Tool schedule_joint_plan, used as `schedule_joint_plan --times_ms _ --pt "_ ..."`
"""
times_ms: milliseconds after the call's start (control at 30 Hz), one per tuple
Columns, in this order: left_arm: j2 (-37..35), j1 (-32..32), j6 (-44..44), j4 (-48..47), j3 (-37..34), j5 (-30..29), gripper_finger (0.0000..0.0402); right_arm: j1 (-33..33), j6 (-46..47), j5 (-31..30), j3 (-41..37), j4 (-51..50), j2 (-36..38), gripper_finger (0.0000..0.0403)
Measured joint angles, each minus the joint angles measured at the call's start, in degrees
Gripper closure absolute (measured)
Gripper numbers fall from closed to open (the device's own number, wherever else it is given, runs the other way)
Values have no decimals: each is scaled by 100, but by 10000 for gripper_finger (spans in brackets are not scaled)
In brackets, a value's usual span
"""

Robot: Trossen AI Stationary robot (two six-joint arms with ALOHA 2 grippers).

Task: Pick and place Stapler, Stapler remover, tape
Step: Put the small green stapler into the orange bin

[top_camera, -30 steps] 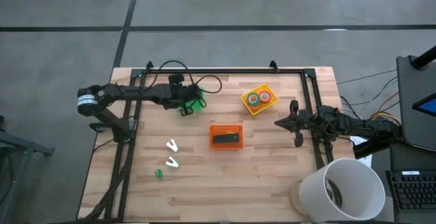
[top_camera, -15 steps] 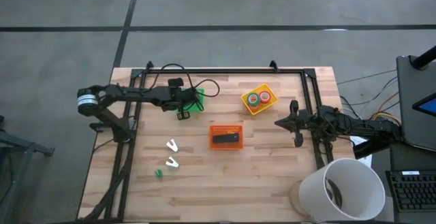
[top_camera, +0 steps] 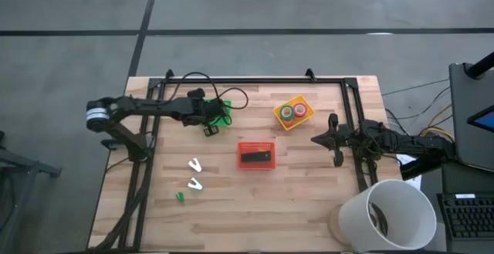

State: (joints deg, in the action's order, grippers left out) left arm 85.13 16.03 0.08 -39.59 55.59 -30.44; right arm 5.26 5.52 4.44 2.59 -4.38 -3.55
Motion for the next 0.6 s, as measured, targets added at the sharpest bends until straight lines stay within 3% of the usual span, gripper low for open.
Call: schedule_joint_plan --times_ms 133,300,467,600 --pt "-223 -220 -1254 -582 187 591 325 2 0 -1 0 0 0 394" --pt "-564 -746 -2167 -964 21 1730 280 0 0 1 0 0 0 394" --pt "-750 -1675 -2964 -1032 -188 2918 217 2 2 -2 0 0 0 394" --pt "-762 -2667 -3839 -992 -227 3309 167 2 0 1 0 -2 0 394"
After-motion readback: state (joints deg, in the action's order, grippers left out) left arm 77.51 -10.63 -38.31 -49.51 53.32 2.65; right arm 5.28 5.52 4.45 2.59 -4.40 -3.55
